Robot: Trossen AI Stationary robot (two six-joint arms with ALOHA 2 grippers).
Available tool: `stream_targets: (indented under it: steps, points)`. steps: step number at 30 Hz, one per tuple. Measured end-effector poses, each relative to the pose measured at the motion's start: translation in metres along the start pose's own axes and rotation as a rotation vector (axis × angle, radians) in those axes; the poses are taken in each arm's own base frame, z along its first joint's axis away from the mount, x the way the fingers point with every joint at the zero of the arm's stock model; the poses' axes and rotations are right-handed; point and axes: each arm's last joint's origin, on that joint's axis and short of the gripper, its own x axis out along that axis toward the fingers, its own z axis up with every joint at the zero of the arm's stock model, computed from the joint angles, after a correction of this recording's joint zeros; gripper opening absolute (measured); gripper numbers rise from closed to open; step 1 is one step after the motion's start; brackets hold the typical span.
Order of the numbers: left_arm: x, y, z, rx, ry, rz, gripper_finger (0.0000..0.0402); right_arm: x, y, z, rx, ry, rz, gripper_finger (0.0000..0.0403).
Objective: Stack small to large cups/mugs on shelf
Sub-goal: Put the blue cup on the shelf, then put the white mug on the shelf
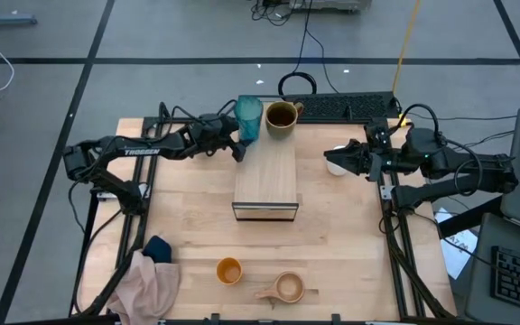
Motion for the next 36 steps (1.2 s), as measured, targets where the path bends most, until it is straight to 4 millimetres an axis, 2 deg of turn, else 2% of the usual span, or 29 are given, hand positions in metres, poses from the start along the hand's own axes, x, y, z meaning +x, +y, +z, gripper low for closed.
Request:
stream_targets:
  steps: [15, 21, 25, 29, 36]
  points:
    - [0.004, -0.002, -0.004, -0.002, 0.018, 0.02, 0.0348, 0.0, 0.0, 0.0, -0.008, 0.001, -0.001, 0.0157]
    - [0.002, -0.004, -0.009, -0.004, 0.088, 0.008, 0.0349, 0.0, 0.0, 0.0, -0.033, 0.002, -0.001, 0.0157]
    - [-0.008, -0.008, -0.008, -0.003, 0.123, -0.041, 0.0349, 0.0, 0.0, 0.0, -0.055, 0.004, -0.004, 0.0157]
    - [-0.027, -0.014, -0.002, -0.002, 0.122, -0.086, 0.0349, 0.0, -0.001, -0.001, -0.07, 0.006, -0.006, 0.0157]
    - [-0.057, -0.015, 0.007, 0.0, 0.113, -0.05, 0.0349, 0.0, -0.001, -0.001, -0.088, 0.009, -0.01, 0.0157]
